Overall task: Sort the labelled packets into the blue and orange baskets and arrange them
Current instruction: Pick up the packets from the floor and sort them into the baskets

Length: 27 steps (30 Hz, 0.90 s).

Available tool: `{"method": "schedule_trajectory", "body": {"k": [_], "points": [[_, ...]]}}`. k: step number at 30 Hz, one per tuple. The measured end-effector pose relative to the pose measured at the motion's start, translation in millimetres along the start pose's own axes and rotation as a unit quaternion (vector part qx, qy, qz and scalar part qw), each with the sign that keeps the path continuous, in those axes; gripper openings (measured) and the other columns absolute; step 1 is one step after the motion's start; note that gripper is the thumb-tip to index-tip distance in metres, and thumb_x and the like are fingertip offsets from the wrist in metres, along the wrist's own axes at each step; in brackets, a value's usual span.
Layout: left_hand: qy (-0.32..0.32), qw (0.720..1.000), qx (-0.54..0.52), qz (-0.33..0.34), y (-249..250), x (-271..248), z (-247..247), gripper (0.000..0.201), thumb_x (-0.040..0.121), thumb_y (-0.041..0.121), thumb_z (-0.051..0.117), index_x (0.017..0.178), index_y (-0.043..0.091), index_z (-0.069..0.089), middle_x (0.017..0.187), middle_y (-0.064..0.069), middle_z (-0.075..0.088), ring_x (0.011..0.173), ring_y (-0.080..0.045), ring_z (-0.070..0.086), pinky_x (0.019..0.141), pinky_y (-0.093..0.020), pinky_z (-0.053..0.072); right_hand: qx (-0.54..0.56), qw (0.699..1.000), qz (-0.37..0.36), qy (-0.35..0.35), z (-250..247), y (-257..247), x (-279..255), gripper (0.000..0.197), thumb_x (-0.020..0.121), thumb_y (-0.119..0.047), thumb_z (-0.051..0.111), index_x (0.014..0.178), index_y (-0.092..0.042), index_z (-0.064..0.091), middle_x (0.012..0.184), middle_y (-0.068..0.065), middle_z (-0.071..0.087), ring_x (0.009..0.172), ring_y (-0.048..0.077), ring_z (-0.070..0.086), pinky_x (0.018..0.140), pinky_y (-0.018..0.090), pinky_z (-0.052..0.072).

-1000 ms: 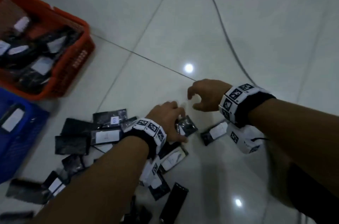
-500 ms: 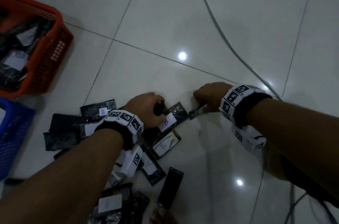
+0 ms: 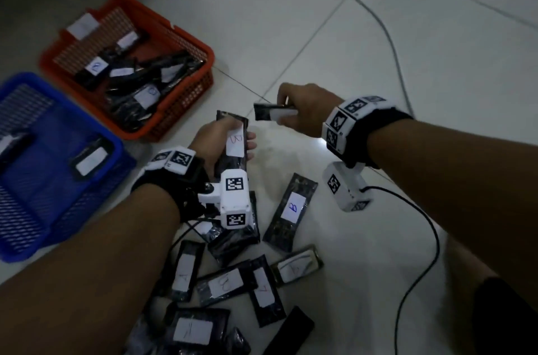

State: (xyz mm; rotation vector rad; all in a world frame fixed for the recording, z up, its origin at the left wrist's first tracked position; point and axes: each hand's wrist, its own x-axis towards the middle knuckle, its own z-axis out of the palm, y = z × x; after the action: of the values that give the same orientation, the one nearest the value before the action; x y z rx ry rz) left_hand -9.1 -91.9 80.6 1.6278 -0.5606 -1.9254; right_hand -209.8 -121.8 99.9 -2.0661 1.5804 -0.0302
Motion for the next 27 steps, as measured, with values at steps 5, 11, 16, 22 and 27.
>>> {"method": "schedule_trajectory", "body": {"k": [5, 11, 16, 22, 27], "points": [[0.087, 0.973, 0.152, 0.148, 39.3, -16.9, -34.8, 0.019, 0.098, 0.024, 0.051, 0.101, 0.008, 0.059, 0.088, -0.016, 0.067, 0.061, -0.021, 0.067, 0.055, -0.035, 0.057, -0.021, 0.997, -0.059, 0.039, -17.5, -34.0, 38.5, 0.024, 0.091, -0.036, 0.056, 0.110, -0.024, 0.048, 0.097, 0.003, 0.062, 0.082, 0.026, 0.058, 0.070, 0.035, 0.048], [0.288, 0.724, 0.535, 0.325, 95.7, -6.4, -98.9, 0.020, 0.093, 0.033, 0.053, 0.103, 0.016, 0.058, 0.084, -0.002, 0.057, 0.078, -0.024, 0.055, 0.065, -0.028, 0.035, -0.041, 0.981, -0.168, 0.090, -20.9, -74.3, 92.9, 0.023, 0.091, -0.032, 0.057, 0.111, -0.022, 0.052, 0.108, 0.002, 0.062, 0.094, 0.029, 0.059, 0.074, 0.034, 0.043], [0.336, 0.640, 0.604, 0.336, 122.6, 36.6, -131.2, 0.027, 0.088, 0.025, 0.056, 0.115, 0.020, 0.061, 0.111, -0.007, 0.066, 0.101, -0.030, 0.061, 0.083, -0.041, 0.050, -0.017, 0.977, -0.198, 0.074, -11.1, -111.9, 155.1, 0.026, 0.089, -0.025, 0.055, 0.115, -0.026, 0.052, 0.116, 0.001, 0.062, 0.105, 0.028, 0.058, 0.087, 0.036, 0.041], [0.347, 0.629, 0.570, 0.400, 136.0, 76.1, -158.4, 0.056, 0.085, 0.013, 0.062, 0.138, 0.019, 0.047, 0.131, -0.010, 0.058, 0.119, -0.029, 0.054, 0.100, -0.038, 0.043, 0.001, 0.978, -0.194, 0.073, 18.5, -127.8, 215.8, 0.041, 0.088, -0.018, 0.052, 0.126, -0.031, 0.048, 0.126, -0.004, 0.057, 0.121, 0.021, 0.049, 0.103, 0.048, 0.030], [0.399, 0.583, 0.556, 0.438, 120.9, 63.0, -157.8, 0.048, 0.085, 0.025, 0.061, 0.131, 0.018, 0.053, 0.128, -0.007, 0.058, 0.119, -0.025, 0.051, 0.102, -0.035, 0.039, -0.021, 0.965, -0.234, 0.113, 37.3, -117.0, 230.0, 0.052, 0.088, -0.022, 0.049, 0.139, -0.028, 0.041, 0.139, 0.002, 0.045, 0.132, 0.025, 0.038, 0.103, 0.047, 0.029]]}}
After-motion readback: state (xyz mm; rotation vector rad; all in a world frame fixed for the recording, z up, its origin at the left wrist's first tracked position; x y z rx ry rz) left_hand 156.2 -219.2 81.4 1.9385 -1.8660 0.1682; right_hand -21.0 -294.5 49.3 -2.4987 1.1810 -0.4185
